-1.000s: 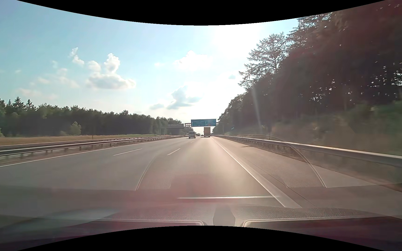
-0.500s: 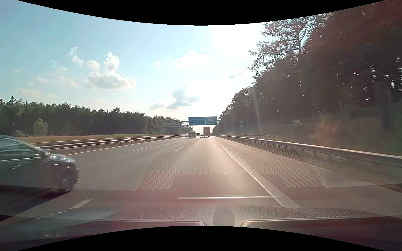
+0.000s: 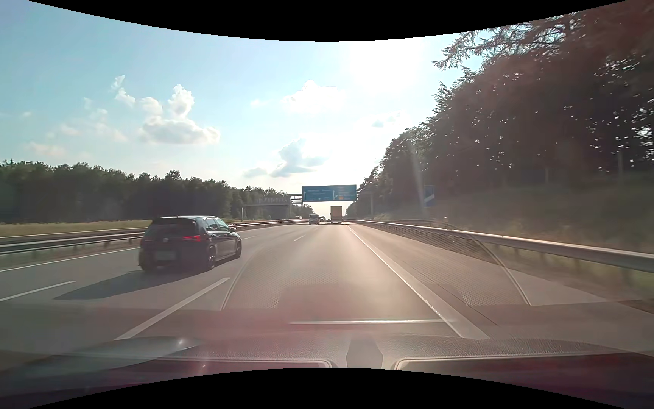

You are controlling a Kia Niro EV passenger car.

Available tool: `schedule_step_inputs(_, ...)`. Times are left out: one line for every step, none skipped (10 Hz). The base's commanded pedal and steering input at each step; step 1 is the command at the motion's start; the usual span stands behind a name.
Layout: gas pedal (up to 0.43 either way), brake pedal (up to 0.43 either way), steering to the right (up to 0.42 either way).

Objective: Follow the waypoints while adhering to traffic rules and regulations

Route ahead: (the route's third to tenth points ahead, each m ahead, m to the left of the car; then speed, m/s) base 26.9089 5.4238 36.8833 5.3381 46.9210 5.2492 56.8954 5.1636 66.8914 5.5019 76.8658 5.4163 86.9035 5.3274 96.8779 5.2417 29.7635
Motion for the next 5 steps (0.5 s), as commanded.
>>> schedule_step_inputs(0.0,0.0,-0.003)
schedule_step_inputs(0.0,0.0,-0.003)
schedule_step_inputs(0.0,0.0,-0.003)
schedule_step_inputs(0.0,0.0,-0.003)
schedule_step_inputs(0.0,0.0,-0.003)
